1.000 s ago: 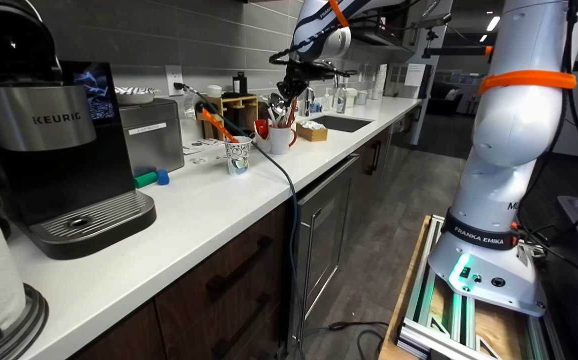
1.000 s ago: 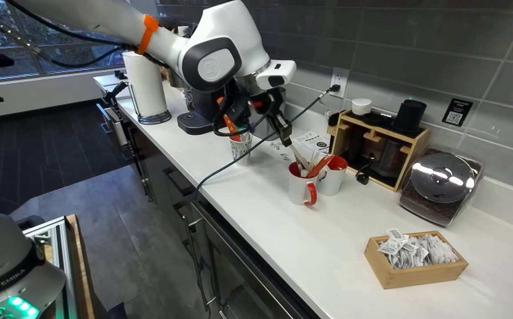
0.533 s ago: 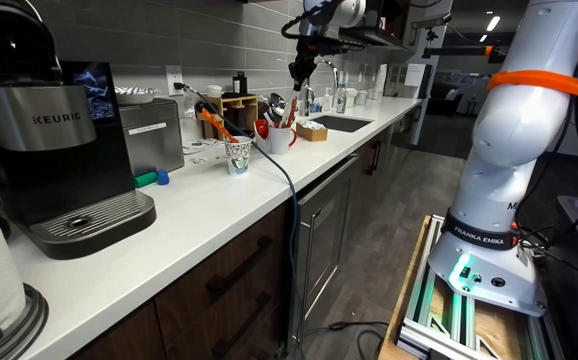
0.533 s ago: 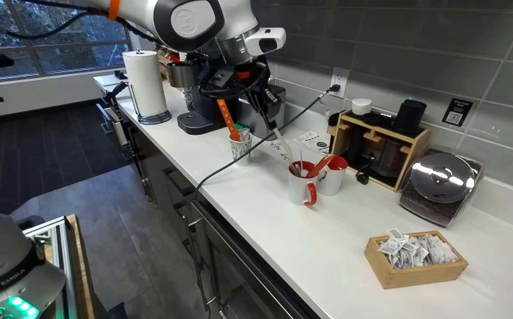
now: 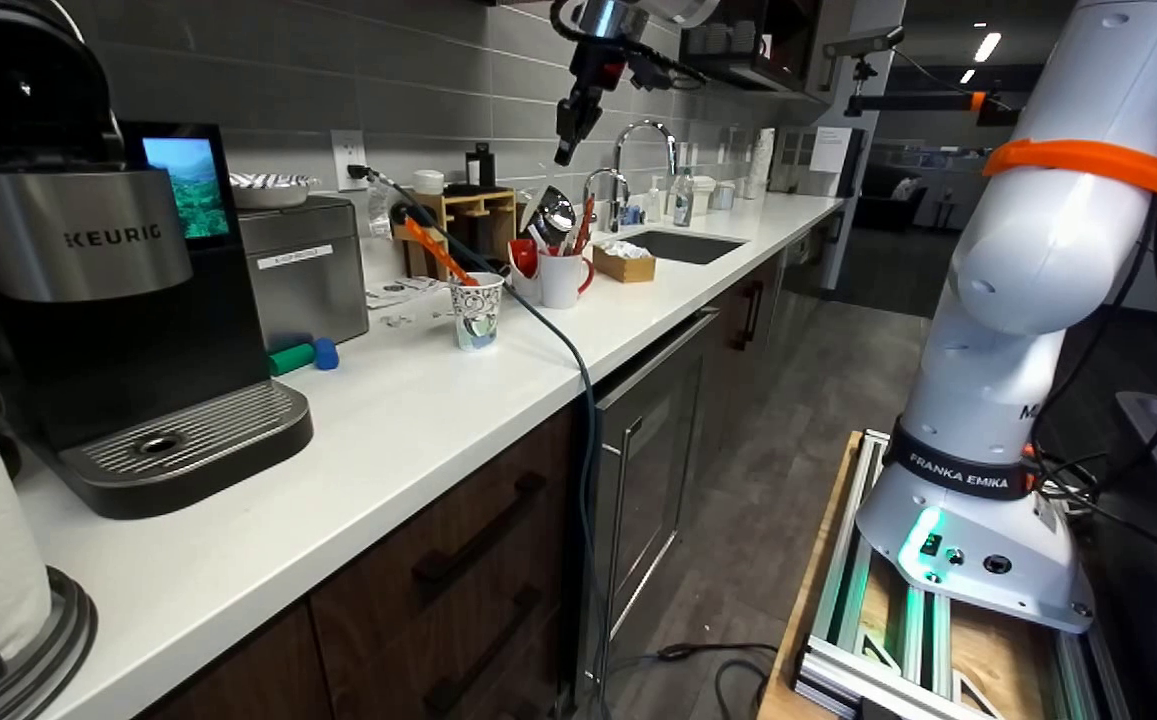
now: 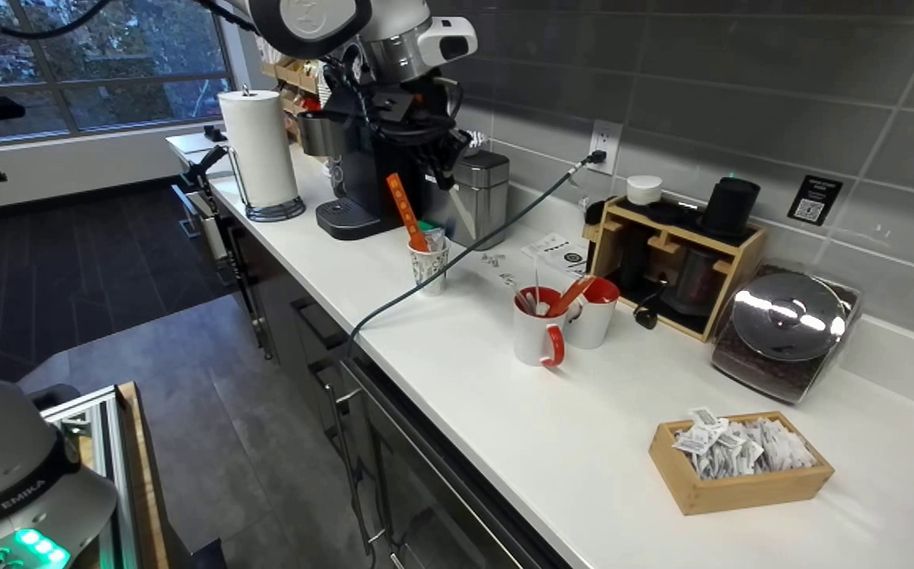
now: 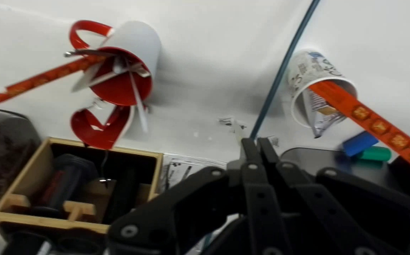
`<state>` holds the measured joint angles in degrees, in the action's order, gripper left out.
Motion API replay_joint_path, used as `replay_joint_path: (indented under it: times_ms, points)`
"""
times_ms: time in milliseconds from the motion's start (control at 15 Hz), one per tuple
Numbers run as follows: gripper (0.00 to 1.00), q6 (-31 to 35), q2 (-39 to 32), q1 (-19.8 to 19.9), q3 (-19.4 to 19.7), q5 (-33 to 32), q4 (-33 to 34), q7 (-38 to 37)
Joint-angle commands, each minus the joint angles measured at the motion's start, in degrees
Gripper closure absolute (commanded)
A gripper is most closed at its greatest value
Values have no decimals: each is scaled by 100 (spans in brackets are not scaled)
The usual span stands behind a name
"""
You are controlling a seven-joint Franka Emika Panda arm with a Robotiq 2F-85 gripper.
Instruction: Move one stirrer from the mug on the right to the cup on the left.
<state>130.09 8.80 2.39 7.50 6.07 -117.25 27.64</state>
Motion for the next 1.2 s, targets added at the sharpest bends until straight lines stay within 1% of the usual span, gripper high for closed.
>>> replay_joint_path:
  times_ms: [0, 133, 400, 467, 800, 1133]
  points:
    - [99, -208, -257, -305, -236, 230, 107, 302]
    - [99, -150, -447, -399, -397, 126, 168, 233]
    - [99, -91, -766, -411, -621, -217, 262, 35]
    - [99, -36, -837, -395, -658, -410, 280, -83]
    - [99, -175, -1030, -403, -742, -1100, 392, -249]
    - [99, -280, -1282, -477, -918, -1332, 457, -250]
